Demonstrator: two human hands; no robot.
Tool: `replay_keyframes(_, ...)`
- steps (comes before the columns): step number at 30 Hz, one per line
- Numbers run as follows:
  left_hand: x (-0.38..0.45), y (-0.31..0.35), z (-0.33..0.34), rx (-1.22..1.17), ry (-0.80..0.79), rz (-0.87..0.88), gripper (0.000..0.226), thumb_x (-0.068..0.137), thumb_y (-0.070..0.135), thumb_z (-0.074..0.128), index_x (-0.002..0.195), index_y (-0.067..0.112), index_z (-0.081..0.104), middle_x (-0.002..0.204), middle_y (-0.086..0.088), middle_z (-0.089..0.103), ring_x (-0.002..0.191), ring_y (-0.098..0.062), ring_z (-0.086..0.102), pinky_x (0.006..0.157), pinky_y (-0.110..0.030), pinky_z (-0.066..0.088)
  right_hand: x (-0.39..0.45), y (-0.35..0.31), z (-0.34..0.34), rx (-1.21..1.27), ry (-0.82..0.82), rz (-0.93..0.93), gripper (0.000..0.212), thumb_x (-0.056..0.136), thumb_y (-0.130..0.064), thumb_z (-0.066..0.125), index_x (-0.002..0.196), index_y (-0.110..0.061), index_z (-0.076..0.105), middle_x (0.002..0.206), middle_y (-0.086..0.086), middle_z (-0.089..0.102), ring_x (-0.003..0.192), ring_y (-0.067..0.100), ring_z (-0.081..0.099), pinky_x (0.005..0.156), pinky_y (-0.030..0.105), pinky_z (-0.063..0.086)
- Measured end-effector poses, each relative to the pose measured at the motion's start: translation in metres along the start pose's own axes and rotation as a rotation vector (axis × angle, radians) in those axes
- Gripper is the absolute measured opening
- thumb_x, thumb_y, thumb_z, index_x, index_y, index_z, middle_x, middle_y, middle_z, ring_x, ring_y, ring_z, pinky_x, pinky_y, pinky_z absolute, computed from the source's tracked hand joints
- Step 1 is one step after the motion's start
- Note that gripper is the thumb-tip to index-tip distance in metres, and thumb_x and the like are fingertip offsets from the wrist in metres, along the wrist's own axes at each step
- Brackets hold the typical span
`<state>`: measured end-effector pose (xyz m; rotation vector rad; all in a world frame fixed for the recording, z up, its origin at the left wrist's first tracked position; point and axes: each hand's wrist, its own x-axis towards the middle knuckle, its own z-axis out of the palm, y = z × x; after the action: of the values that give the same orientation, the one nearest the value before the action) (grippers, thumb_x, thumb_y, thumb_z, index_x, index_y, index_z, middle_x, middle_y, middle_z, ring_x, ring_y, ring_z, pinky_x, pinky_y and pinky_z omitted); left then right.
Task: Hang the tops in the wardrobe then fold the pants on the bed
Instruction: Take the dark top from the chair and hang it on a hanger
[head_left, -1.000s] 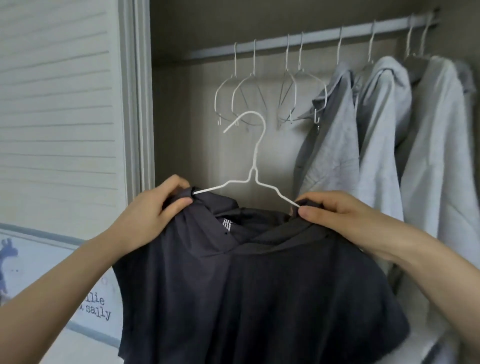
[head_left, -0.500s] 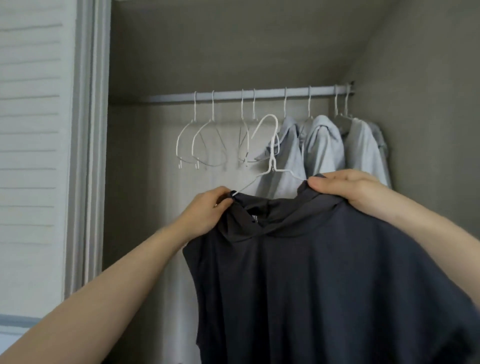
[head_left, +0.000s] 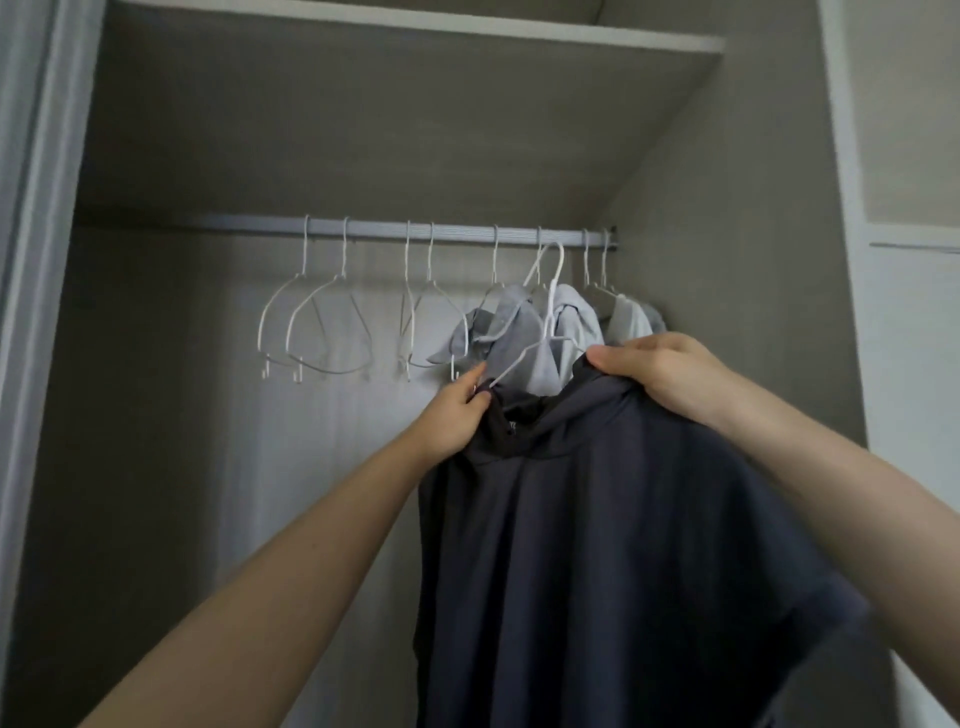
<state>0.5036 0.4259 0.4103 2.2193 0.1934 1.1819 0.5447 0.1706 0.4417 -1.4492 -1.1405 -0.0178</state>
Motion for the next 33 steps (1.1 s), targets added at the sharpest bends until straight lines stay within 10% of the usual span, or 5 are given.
replay_keyframes(7,-0.017,-0.005,-0.021,-0.15,0.029,0.032,0.05,0.104,0.028,0.044,0.149,0.032,0.024,0.136,0.034,0.033,0.124,0.015,0.033,0.087,0.007,0.03,0.04,-0.017,0.026,0.104,0.146,-0.033,0.016,0.088,-0.02,0.066,0.086,-0.005,0.069,0.066,-0.002,0.059,0.051,0.003,0.056,0.056,0.017,0.045)
replay_keyframes(19,-0.034,-0.002,-0.067,-0.363,-0.305,-0.111,0.067,0.066,0.092,0.043,0.129,0.069,0.039,0.137,0.04,0.044,0.128,0.006,0.043,0.11,-0.033,0.03,0.133,-0.055,0.107,0.075,0.236,-0.125,0.016,0.094,-0.022,0.048,0.083,-0.01,0.048,0.09,0.011,0.06,0.092,0.031,0.062,0.083,0.038,0.05)
replay_keyframes(28,-0.061,-0.018,-0.06,0.025,-0.114,0.036,0.11,0.07,0.038,0.084,0.145,0.057,0.007,0.13,0.022,0.055,0.118,0.006,0.055,0.096,-0.014,0.046,0.194,-0.056,0.134,-0.056,0.29,-0.176,0.026,0.097,-0.018,0.043,0.102,0.001,0.059,0.109,0.02,0.063,0.106,0.035,0.057,0.087,0.034,0.044)
replay_keyframes(32,-0.052,-0.04,-0.073,0.279,0.205,-0.103,0.012,0.091,0.013,0.064,0.09,0.025,0.061,0.072,0.007,0.06,0.072,-0.009,0.06,0.065,-0.019,0.046,0.221,-0.048,0.14,-0.08,0.224,-0.173,0.022,0.097,-0.021,0.043,0.081,-0.008,0.049,0.085,0.009,0.056,0.083,0.027,0.053,0.07,0.027,0.037)
replay_keyframes(33,-0.05,-0.047,-0.076,0.297,0.245,-0.103,0.022,0.092,0.01,0.061,0.072,0.019,0.057,0.062,0.005,0.054,0.063,-0.012,0.053,0.061,-0.023,0.041,0.227,-0.045,0.141,-0.088,0.215,-0.171,0.018,0.097,-0.02,0.043,0.086,-0.008,0.05,0.09,0.011,0.056,0.083,0.027,0.054,0.07,0.027,0.038)
